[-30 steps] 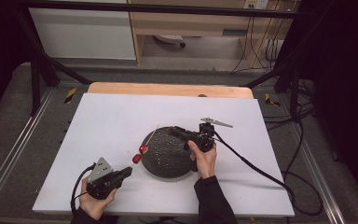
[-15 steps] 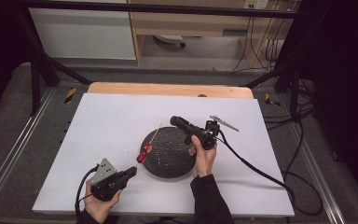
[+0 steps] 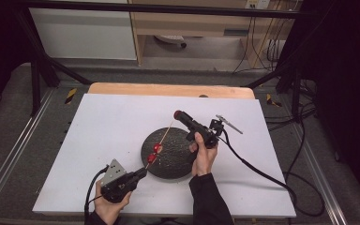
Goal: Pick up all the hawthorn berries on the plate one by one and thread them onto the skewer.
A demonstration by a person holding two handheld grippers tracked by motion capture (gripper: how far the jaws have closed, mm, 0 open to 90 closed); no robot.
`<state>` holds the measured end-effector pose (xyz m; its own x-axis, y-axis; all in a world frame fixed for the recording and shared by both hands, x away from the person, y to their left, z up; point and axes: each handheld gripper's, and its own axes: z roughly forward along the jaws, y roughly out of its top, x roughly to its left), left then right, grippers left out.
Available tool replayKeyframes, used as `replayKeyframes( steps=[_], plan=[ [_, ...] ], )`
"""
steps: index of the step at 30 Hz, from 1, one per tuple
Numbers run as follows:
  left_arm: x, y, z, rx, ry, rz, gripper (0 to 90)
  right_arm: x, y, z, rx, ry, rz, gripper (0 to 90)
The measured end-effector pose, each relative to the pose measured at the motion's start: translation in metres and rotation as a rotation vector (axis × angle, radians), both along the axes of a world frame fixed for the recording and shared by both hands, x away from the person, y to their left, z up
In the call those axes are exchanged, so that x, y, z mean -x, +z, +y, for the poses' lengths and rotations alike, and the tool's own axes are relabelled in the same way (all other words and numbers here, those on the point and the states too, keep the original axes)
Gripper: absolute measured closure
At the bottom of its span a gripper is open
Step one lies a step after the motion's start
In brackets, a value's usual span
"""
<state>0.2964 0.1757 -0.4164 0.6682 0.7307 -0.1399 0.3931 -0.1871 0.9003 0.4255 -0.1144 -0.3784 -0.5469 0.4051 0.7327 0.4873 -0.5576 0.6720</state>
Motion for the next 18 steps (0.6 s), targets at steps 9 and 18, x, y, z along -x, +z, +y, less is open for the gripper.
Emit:
replayKeyframes(
  steps=[9,18],
  plan=[
    [-0.0014,0.0042,-0.0091,0.015,-0.008,0.007,88.5,0.0,0.0019,-0.001,-0.051,-0.017,-0.013,62.7],
    [-0.0027,0.0047,-0.011,0.025,-0.005,0.011,88.5,0.0006,0.0025,-0.0011,-0.066,-0.013,-0.017,62.7]
  ],
)
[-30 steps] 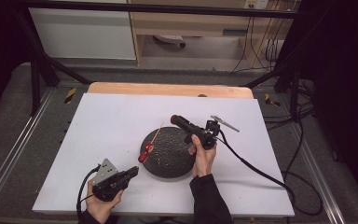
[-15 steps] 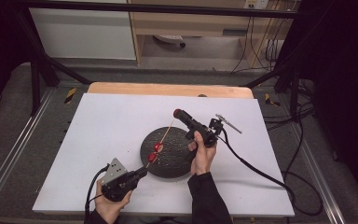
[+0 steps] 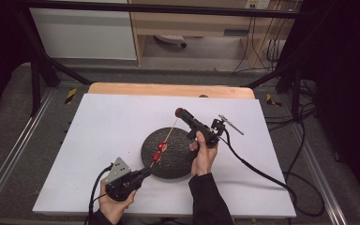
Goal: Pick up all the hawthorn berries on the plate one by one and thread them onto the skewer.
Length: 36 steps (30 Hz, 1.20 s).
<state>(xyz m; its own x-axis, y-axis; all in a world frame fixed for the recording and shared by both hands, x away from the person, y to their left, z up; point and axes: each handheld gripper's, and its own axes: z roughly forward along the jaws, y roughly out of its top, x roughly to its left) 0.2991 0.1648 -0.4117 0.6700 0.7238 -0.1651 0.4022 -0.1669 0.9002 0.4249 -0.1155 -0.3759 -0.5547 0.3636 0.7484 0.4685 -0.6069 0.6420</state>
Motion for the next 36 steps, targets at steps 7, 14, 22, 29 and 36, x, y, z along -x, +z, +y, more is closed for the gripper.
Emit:
replayKeyframes(
  steps=[7,14,22,29,36],
  plan=[
    [-0.001,0.002,-0.003,0.004,0.003,0.003,88.5,0.001,-0.001,0.001,0.001,0.007,0.003,62.7],
    [-0.002,0.004,-0.007,0.03,0.017,0.017,88.5,0.002,-0.004,0.003,0.013,0.014,0.0,62.8],
    [-0.006,0.009,-0.01,0.049,0.034,0.03,88.6,0.003,-0.006,0.005,0.032,0.021,-0.003,62.9],
    [-0.008,0.008,-0.013,0.049,0.037,0.033,88.7,0.005,-0.005,0.004,0.05,0.012,-0.009,63.0],
    [-0.008,0.01,-0.01,0.039,0.052,0.025,88.8,0.005,-0.006,0.005,0.048,0.008,0.006,63.2]
  ],
)
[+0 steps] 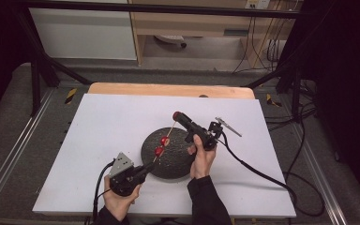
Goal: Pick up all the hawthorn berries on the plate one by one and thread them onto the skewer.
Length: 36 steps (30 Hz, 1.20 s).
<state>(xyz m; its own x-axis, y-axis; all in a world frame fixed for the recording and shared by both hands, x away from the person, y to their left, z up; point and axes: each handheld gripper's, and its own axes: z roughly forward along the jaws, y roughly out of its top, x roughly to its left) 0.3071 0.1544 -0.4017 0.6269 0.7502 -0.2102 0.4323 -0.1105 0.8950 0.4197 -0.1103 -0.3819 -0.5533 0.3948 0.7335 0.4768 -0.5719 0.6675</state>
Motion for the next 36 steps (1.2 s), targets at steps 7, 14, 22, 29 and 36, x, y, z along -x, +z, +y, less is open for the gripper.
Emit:
replayKeyframes(
  steps=[7,14,22,29,36],
  plan=[
    [0.0001,-0.0004,-0.0007,-0.02,0.007,-0.014,88.8,-0.0005,-0.002,0.0013,-0.012,-0.003,0.021,63.4],
    [-0.0003,0.0003,-0.0011,-0.05,0.003,-0.023,88.9,-0.0004,-0.0014,0.0006,-0.005,0.009,0.031,63.6],
    [0.0,-0.0003,-0.0004,-0.035,0.006,-0.017,89.0,-0.0009,-0.0013,0.0008,-0.012,0.022,0.027,63.7],
    [0.0,-0.0026,-0.0016,-0.066,0.008,-0.03,89.0,0.0011,-0.0013,0.0007,0.013,0.028,0.029,63.9],
    [-0.0006,-0.0029,-0.0035,-0.096,-0.007,-0.037,89.1,-0.0012,-0.0041,0.0017,0.025,0.056,0.05,64.2]
  ],
)
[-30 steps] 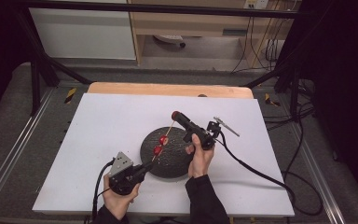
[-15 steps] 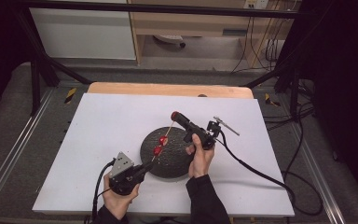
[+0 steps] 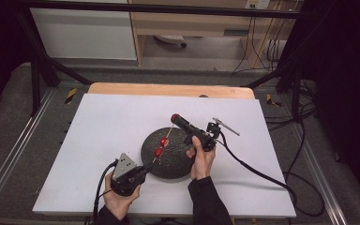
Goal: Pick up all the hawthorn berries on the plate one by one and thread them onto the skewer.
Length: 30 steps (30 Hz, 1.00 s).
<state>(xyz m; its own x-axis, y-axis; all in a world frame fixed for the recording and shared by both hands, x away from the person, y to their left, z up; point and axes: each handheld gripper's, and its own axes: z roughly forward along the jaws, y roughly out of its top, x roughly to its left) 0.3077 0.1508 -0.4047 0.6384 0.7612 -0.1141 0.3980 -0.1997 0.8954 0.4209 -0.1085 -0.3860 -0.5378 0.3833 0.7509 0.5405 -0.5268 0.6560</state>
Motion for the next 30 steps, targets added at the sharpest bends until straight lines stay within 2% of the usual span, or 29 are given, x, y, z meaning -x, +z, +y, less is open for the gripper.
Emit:
replayKeyframes(
  steps=[11,14,16,20,21,24,26,30],
  plan=[
    [-0.002,-0.004,0.002,0.002,0.001,0.002,89.0,0.0,-0.003,0.001,0.027,0.029,0.019,64.1],
    [-0.003,-0.004,0.007,0.022,0.003,0.006,89.0,-0.001,-0.001,0.0,0.048,0.04,0.016,63.0],
    [-0.003,-0.003,0.011,0.025,0.012,-0.001,89.0,-0.001,0.0,-0.001,0.083,0.052,0.008,56.9],
    [-0.003,-0.001,0.017,0.031,0.012,-0.006,89.0,0.002,-0.002,-0.004,0.192,0.072,-0.004,44.8],
    [-0.003,-0.002,0.019,0.027,0.011,-0.004,89.0,0.002,-0.003,-0.004,0.204,0.073,0.002,41.5],
    [-0.003,-0.003,0.022,0.026,0.002,0.004,89.0,0.004,-0.008,-0.007,0.299,0.093,-0.004,30.7],
    [-0.004,-0.005,0.024,0.022,0.003,0.011,88.9,0.006,-0.011,-0.01,0.393,0.107,-0.011,23.3],
    [-0.007,-0.005,0.027,0.016,-0.006,0.028,88.9,0.01,-0.015,-0.018,0.543,0.128,-0.041,13.1]
  ],
)
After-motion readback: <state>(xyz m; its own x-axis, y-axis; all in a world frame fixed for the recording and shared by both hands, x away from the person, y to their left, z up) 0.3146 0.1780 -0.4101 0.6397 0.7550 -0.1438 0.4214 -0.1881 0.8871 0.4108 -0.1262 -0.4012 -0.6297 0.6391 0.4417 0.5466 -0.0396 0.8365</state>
